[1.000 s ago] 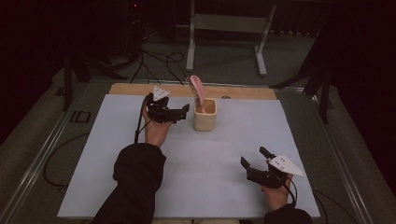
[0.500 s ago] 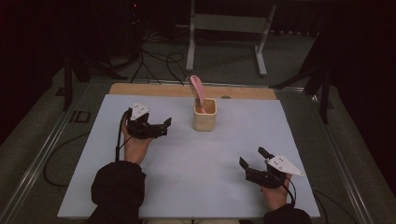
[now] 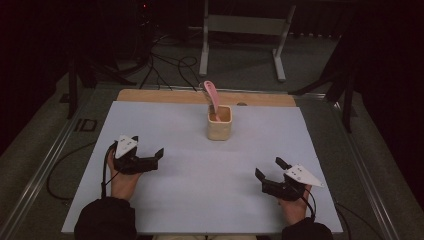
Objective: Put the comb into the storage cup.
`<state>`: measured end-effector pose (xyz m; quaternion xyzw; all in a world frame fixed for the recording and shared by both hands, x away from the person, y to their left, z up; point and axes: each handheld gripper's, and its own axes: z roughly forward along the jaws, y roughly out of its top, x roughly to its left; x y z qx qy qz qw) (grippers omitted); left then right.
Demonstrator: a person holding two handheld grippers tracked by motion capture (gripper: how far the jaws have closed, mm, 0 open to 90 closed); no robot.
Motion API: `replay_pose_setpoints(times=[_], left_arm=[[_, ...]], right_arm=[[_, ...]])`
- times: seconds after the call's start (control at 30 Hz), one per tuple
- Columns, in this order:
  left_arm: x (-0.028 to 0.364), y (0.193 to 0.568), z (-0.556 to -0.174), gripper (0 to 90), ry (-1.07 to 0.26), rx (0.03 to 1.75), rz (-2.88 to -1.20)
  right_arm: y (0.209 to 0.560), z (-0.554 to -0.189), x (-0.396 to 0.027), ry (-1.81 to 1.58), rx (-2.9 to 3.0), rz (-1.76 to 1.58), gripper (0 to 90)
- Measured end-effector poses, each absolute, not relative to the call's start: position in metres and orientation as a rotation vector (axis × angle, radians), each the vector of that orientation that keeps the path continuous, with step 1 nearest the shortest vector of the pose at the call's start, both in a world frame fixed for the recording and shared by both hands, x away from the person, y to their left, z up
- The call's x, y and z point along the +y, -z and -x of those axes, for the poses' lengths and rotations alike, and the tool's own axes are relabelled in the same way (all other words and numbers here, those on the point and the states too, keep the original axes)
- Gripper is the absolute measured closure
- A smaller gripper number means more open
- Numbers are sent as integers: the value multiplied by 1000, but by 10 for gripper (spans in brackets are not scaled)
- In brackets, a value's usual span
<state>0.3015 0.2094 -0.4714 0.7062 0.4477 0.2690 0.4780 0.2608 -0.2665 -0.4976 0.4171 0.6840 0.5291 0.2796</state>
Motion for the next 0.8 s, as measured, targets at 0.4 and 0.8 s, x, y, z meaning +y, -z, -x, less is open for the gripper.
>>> replay_pose_setpoints(times=[0.4, 0.8], left_arm=[[234, 483, -264, 3, -724, 1062, -1743], [243, 486, -254, 3, -792, 1095, -1716]], right_arm=[[494, -269, -264, -1380, 1864, -1107, 96], [494, -268, -264, -1386, 1902, -1086, 95]])
